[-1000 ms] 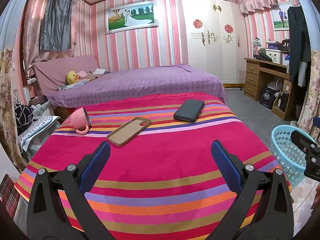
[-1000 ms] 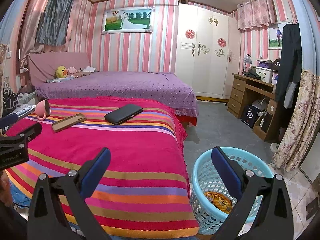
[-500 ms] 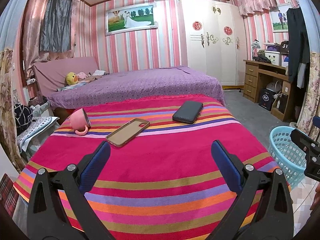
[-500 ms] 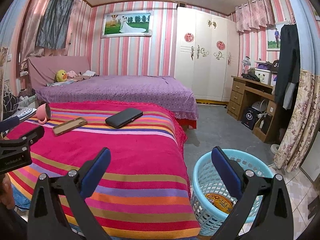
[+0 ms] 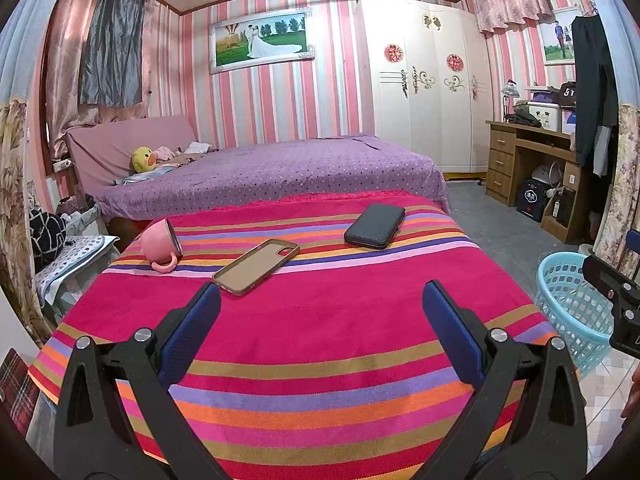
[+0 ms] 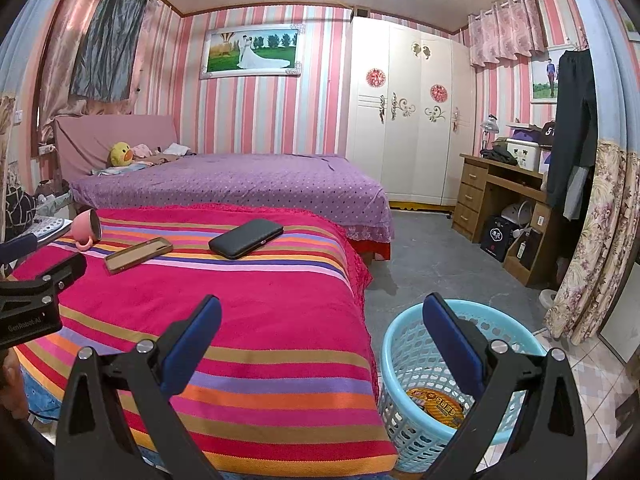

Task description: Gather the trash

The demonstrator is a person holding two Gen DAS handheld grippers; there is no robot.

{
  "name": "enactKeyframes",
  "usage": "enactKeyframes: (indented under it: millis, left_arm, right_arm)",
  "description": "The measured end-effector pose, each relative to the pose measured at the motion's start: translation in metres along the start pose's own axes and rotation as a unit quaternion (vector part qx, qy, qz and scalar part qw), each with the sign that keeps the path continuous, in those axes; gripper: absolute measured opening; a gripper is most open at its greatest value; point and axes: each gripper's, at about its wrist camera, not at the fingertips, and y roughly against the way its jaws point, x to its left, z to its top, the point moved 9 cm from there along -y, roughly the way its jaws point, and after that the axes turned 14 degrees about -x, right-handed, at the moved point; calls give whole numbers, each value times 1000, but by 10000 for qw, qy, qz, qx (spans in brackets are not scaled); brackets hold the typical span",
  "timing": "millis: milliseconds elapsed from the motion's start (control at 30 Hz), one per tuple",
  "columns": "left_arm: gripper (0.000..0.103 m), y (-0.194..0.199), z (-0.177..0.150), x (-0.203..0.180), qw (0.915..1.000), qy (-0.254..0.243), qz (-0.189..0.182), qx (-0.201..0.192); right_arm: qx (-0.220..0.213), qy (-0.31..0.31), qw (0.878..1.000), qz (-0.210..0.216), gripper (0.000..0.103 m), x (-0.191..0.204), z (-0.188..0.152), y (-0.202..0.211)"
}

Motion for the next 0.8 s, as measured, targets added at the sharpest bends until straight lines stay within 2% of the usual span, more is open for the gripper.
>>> enactKeyframes:
  millis: [800]
  left_arm:
    - [97,0,0,-1,10000,0,-2,-16]
  right_arm:
    - [-16,-1,10000,-9,98,-2,0,0]
